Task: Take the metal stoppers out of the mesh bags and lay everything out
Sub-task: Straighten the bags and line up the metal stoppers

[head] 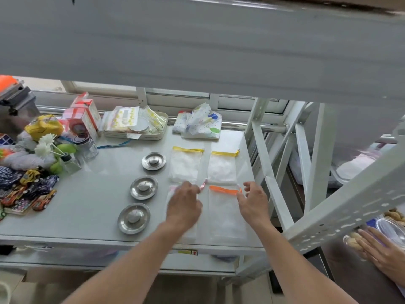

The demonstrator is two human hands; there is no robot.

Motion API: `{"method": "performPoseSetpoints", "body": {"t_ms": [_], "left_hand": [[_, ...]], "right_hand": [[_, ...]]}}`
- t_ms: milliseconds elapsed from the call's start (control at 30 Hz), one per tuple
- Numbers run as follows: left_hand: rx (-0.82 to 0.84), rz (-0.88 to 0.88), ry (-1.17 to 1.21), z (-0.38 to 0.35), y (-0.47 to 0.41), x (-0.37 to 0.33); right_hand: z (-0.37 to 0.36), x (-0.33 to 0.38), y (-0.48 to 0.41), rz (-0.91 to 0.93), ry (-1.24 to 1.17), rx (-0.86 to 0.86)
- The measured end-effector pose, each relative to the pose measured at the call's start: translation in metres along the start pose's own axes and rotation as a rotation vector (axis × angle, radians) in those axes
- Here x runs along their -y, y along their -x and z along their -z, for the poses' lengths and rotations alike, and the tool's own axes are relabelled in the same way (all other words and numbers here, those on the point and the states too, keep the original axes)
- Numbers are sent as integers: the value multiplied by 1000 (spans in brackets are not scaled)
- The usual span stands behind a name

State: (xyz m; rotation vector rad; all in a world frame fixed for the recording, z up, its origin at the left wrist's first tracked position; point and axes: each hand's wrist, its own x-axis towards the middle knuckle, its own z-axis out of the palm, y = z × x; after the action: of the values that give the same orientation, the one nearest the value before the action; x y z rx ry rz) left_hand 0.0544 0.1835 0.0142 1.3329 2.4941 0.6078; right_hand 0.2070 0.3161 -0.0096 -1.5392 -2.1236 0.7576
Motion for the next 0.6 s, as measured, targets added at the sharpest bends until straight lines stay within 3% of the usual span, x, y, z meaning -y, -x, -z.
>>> {"method": "performPoseSetpoints", "body": {"t_ms": [67, 233, 433, 600], "left_hand": [[-19, 31, -64, 14, -25, 17], [123, 50, -179, 23, -61, 48], [222, 87, -136, 13, -71, 58], [223, 77, -83, 14, -69, 60]], "right_hand": [[-2, 9, -16, -15, 12, 27], [-12, 24, -51, -6, 74, 167], [-22, 26, -68, -31, 268, 218], [-20, 25, -68, -20, 256, 227]]}}
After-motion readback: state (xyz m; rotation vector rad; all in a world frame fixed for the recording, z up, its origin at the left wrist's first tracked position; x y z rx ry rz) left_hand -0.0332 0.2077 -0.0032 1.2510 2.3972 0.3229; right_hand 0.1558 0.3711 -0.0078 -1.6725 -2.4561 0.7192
